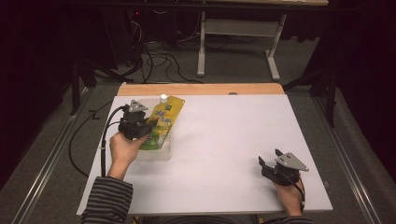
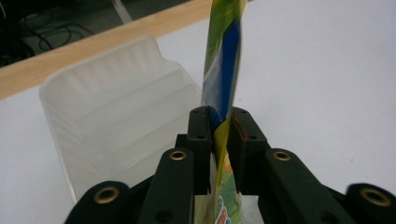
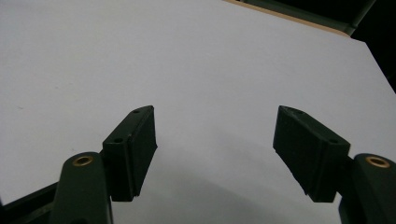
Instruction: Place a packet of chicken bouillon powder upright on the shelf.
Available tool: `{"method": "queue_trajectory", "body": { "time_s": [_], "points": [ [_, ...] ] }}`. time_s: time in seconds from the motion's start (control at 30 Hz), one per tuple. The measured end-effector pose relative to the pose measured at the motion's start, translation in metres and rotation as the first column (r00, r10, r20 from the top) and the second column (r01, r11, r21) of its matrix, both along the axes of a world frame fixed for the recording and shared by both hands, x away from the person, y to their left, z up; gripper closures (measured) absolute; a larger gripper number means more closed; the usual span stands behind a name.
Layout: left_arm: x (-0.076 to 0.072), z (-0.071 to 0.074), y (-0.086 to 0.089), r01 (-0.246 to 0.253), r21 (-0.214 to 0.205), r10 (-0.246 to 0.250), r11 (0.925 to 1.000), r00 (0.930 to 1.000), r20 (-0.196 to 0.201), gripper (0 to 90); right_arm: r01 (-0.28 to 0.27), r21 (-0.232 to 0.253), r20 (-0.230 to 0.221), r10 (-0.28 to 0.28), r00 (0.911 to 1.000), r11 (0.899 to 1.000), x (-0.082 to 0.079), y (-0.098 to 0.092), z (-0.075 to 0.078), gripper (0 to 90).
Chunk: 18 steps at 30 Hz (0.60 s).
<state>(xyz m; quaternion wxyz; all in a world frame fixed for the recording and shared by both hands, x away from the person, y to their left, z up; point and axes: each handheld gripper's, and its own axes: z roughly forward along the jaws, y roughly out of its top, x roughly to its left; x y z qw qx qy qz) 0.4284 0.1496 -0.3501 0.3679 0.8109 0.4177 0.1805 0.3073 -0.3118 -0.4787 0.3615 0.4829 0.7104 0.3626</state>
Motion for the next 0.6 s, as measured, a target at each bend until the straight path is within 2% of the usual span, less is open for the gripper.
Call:
{"method": "queue_trajectory", "body": {
  "time_s": [0.07,0.13,0.2,0.3,0.4,0.47,0.53,0.6],
  "points": [
    [0.001,0.0,0.0,0.0,0.006,0.0,1.0,0.9999,-0.011,84.1,-0.002,-0.002,0.002,0.002,1.0,1.0,0.0,0.0,0.0,30.7],
    [-0.001,0.0,0.0,-0.003,0.01,0.003,0.9999,1.0,-0.001,87.3,-0.002,-0.001,0.002,0.002,1.0,1.0,0.0,0.0,0.0,30.7],
    [-0.004,-0.001,0.0,-0.002,0.013,0.001,0.9999,0.9992,0.041,89.0,-0.003,-0.003,0.002,0.003,1.0,1.0,0.0,0.0,0.0,30.7],
    [-0.007,-0.003,0.001,0.004,-0.012,-0.003,0.9999,0.9963,0.086,89.5,-0.002,0.001,0.004,0.002,1.0,1.0,0.0,-0.001,0.0,30.6],
    [-0.008,-0.006,0.001,0.006,-0.054,0.002,0.9985,0.9909,0.135,89.5,-0.002,0.001,0.005,0.002,1.0,1.0,0.0,-0.001,0.0,30.7],
    [-0.008,-0.008,0.001,0.0,-0.072,0.011,0.9974,0.9884,0.151,89.5,-0.002,0.002,0.004,0.002,1.0,1.0,0.0,-0.001,0.0,30.7],
    [-0.008,-0.011,0.001,0.009,-0.081,0.004,0.9967,0.9884,0.152,89.3,-0.001,0.002,0.007,0.001,1.0,1.0,0.0,-0.001,0.0,30.7],
    [-0.009,-0.012,0.002,0.012,-0.075,0.0,0.9971,0.9885,0.151,89.1,0.0,0.003,0.005,0.0,1.0,1.0,0.0,-0.001,0.0,30.7]
  ]
}}
